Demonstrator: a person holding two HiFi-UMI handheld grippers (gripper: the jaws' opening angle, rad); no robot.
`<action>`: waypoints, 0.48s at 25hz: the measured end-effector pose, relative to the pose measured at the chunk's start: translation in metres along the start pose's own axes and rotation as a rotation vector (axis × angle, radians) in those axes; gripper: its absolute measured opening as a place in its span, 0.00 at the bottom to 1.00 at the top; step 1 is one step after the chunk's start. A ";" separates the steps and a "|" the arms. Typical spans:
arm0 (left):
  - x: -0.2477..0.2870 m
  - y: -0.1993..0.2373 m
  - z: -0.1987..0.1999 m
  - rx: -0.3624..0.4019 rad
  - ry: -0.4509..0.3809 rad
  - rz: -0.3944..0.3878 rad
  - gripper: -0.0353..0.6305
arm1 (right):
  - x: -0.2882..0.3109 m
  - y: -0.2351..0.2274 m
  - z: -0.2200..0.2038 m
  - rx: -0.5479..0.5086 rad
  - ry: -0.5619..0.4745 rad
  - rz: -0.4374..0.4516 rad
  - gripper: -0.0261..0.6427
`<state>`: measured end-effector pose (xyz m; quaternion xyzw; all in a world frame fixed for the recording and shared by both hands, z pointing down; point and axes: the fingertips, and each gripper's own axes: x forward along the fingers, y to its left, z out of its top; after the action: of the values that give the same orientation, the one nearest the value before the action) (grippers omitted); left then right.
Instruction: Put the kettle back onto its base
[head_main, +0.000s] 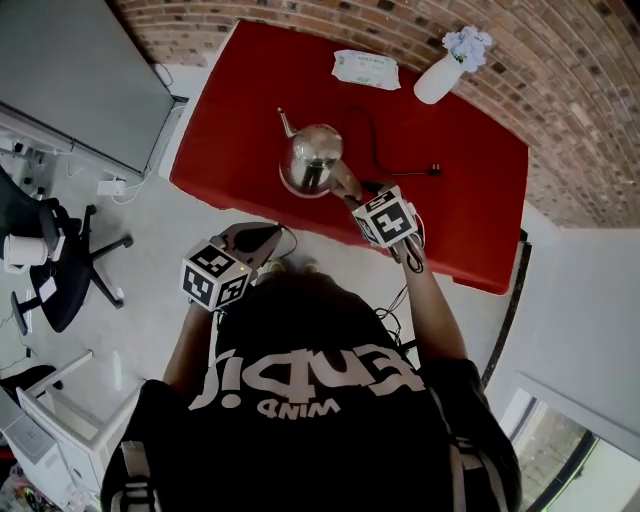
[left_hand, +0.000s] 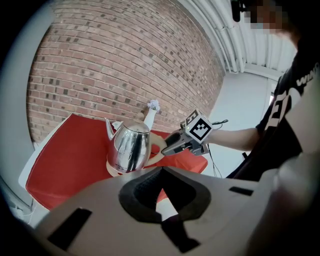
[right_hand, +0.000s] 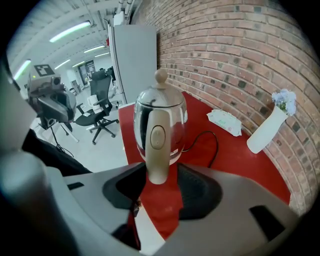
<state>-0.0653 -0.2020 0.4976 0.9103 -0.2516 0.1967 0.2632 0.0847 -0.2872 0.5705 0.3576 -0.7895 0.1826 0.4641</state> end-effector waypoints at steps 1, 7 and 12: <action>0.001 -0.001 0.001 0.004 0.002 -0.006 0.07 | -0.005 0.000 0.000 -0.001 -0.008 -0.006 0.33; 0.003 -0.001 0.002 0.013 0.013 -0.040 0.07 | -0.033 0.002 -0.002 0.030 -0.050 -0.043 0.33; 0.000 -0.002 0.002 0.018 0.013 -0.077 0.07 | -0.062 0.013 0.006 0.096 -0.180 -0.076 0.26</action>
<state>-0.0639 -0.2022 0.4952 0.9204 -0.2127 0.1947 0.2640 0.0914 -0.2577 0.5142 0.4242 -0.8043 0.1694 0.3801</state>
